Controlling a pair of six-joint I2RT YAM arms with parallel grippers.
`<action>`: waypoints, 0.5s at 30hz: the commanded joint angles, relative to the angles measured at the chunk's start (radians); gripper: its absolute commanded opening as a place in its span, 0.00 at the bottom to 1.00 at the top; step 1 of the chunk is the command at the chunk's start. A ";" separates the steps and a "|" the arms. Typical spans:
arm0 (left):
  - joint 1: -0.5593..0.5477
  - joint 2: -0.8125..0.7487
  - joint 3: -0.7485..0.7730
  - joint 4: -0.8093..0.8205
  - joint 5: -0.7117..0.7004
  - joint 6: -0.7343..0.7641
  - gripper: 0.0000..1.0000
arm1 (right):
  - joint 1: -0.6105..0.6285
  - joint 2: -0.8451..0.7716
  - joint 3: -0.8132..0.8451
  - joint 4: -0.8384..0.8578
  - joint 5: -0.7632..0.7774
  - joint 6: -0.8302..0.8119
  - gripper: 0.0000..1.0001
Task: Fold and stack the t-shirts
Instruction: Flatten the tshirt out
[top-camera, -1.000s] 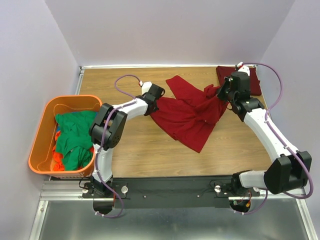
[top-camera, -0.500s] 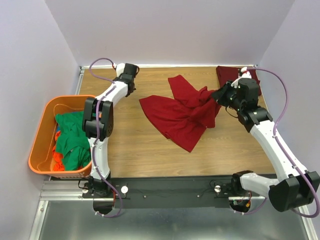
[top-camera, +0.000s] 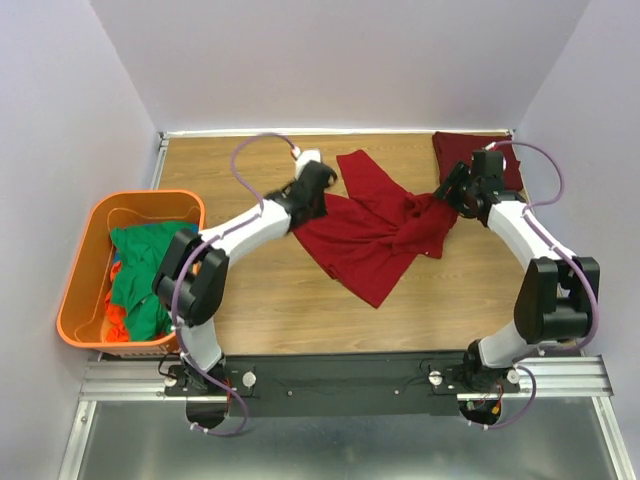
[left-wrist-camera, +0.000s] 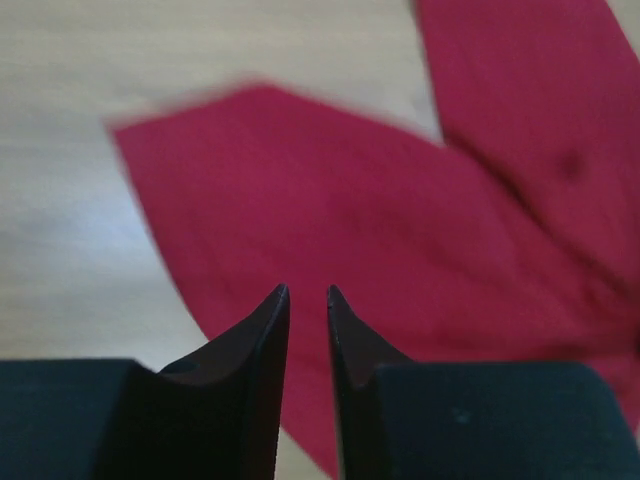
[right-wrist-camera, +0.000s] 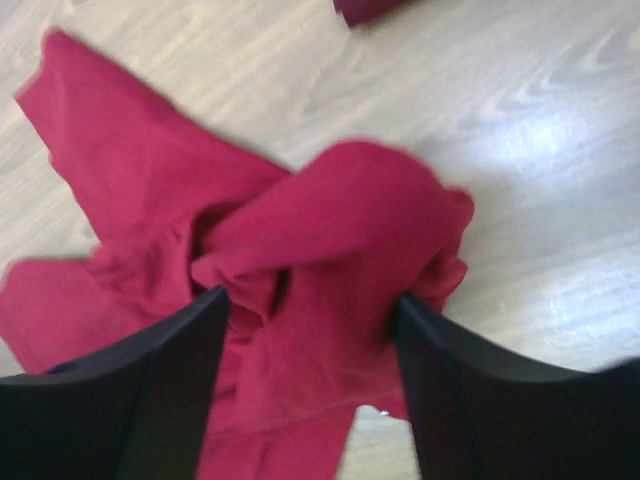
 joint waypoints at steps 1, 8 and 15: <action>-0.097 -0.098 -0.173 0.080 0.073 -0.050 0.30 | 0.004 -0.075 -0.076 0.012 -0.020 -0.010 0.76; -0.353 -0.195 -0.337 0.135 0.064 -0.129 0.43 | 0.007 -0.288 -0.208 0.014 0.011 -0.039 0.89; -0.547 -0.109 -0.282 0.123 -0.013 -0.105 0.45 | 0.007 -0.363 -0.243 0.014 0.040 -0.026 0.89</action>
